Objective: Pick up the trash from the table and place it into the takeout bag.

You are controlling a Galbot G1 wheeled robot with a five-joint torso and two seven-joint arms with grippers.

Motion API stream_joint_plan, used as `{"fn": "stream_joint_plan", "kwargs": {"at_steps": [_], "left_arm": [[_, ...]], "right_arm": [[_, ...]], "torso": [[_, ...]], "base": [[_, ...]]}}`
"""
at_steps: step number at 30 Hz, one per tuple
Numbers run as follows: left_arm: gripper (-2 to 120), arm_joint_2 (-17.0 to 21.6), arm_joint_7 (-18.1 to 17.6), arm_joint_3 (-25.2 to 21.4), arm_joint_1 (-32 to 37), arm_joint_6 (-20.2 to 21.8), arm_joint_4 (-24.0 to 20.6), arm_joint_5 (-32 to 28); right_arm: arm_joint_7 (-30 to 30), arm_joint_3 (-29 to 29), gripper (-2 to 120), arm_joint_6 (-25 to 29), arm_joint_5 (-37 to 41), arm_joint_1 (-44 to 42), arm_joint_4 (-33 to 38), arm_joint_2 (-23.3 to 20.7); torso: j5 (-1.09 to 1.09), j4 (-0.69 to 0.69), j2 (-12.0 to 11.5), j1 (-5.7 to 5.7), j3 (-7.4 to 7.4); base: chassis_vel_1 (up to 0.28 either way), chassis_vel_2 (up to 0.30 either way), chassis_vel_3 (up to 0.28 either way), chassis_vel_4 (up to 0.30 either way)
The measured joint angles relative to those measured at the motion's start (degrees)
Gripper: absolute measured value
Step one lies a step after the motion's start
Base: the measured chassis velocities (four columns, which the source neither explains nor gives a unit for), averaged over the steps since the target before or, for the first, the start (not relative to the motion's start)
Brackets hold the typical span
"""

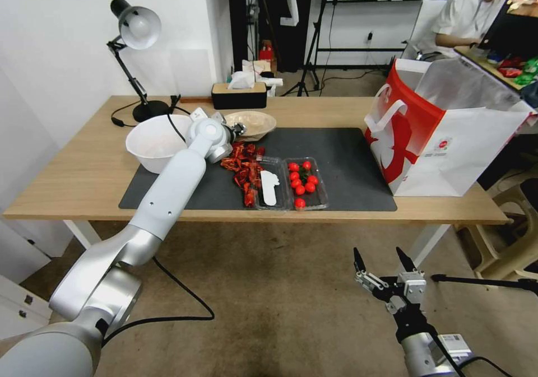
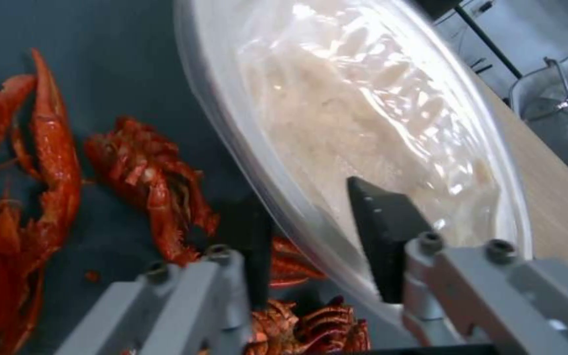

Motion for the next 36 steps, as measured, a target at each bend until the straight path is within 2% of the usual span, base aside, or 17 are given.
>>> {"fn": "stream_joint_plan", "kwargs": {"at_steps": [1,2,4,5,7,8,9,11,13,20,22,24,25,27,32,33,36], "left_arm": [[25,0.07,0.00,0.00,0.02,-0.01,-0.06,0.01],[25,0.07,0.00,0.00,0.02,-0.01,-0.06,0.01],[13,0.24,0.10,0.00,0.15,-0.05,-0.50,0.04],[13,0.24,0.10,0.00,0.15,-0.05,-0.50,0.04],[4,0.58,0.96,0.00,0.48,-0.17,-1.55,0.36],[4,0.58,0.96,0.00,0.48,-0.17,-1.55,0.36],[0,0.96,2.50,0.00,0.76,-0.64,-2.69,0.96],[0,1.20,3.74,0.00,0.85,-0.97,-3.55,1.30],[0,1.50,6.44,0.11,0.69,-1.91,-5.64,2.48],[0,0.77,10.30,1.32,-1.16,-3.84,-8.48,5.28],[0,-0.13,11.29,2.33,-2.29,-4.72,-8.85,6.35],[0,-3.19,12.58,3.70,-5.14,-5.95,-7.93,8.78],[0,-3.19,12.58,3.70,-5.14,-5.95,-7.93,8.78],[0,-5.71,13.23,4.91,-7.75,-6.63,-6.65,9.85],[0,-9.20,14.23,6.85,-11.69,-7.37,-5.30,10.20],[0,-11.10,15.18,8.26,-14.00,-8.20,-4.62,10.20],[0,-12.72,16.49,10.01,-16.03,-9.71,-3.48,10.21]], "right_arm": [[0.00,-0.01,100,0.00,-0.01,0.05,-0.02,0.02],[0.00,-0.01,100,0.00,-0.01,0.05,-0.02,0.02],[0.00,-0.04,100,0.00,-0.06,0.09,-0.15,0.10],[0.00,-0.04,100,0.00,-0.06,0.09,-0.15,0.10],[-0.02,-0.05,100,0.00,-0.15,0.10,-0.20,0.26],[-0.02,-0.05,100,0.00,-0.15,0.10,-0.20,0.26],[-0.03,-0.08,100,0.00,-0.22,0.11,-0.21,0.39],[-0.04,-0.10,100,0.00,-0.29,0.11,-0.21,0.45],[-0.06,-0.14,100,0.00,-0.45,0.11,-0.20,0.62],[-0.09,-0.18,100,0.00,-1.42,-0.34,0.13,1.23],[-0.12,-0.19,100,0.00,-1.73,-0.61,0.30,1.49],[-0.14,-0.24,100,0.00,-2.47,-0.95,0.52,1.90],[-0.14,-0.24,100,0.00,-2.47,-0.95,0.52,1.90],[-0.14,-0.30,100,0.00,-2.94,-1.19,0.94,2.25],[-0.14,-0.31,100,0.00,-3.57,-1.66,1.47,2.66],[-0.13,-0.20,100,0.00,-3.87,-2.18,1.74,2.98],[-0.12,-0.02,100,0.00,-4.08,-2.58,1.84,3.28]], "torso": [[0.00,0.00,0.00,0.00,0.00],[0.00,0.00,0.00,0.00,0.00],[0.00,0.00,0.00,0.00,0.00],[0.00,0.00,0.00,0.00,0.00],[0.00,-0.01,0.00,0.00,0.00],[0.00,-0.01,0.00,0.00,0.00],[0.00,0.00,0.00,0.00,0.00],[0.00,0.01,0.00,0.00,0.00],[0.00,0.01,0.00,0.00,0.00],[0.00,0.01,0.00,0.00,0.00],[0.01,0.01,0.00,0.00,0.00],[0.01,-0.03,0.00,0.00,0.00],[0.01,-0.03,0.00,0.00,0.00],[0.02,-0.02,0.00,0.00,0.00],[0.02,-0.01,0.00,0.00,0.00],[0.02,-0.01,0.00,0.00,0.00],[0.02,-0.01,0.00,0.00,0.00]], "base": [[0.000,0.000,0.000,0.000],[0.000,0.000,0.000,0.000],[0.000,0.000,0.000,0.000],[0.000,0.000,0.000,0.000],[0.000,0.000,0.000,0.000],[0.000,0.000,0.000,0.000],[0.000,0.000,0.000,0.000],[0.000,0.000,0.000,0.000],[0.000,0.000,0.000,0.000],[0.000,0.000,0.000,0.000],[0.000,0.000,0.000,0.000],[0.000,0.000,0.000,0.000],[0.000,0.000,0.000,0.000],[0.000,0.000,0.000,0.000],[0.000,0.000,0.000,0.000],[0.000,0.000,0.000,0.000],[0.000,0.000,0.000,0.000]]}}
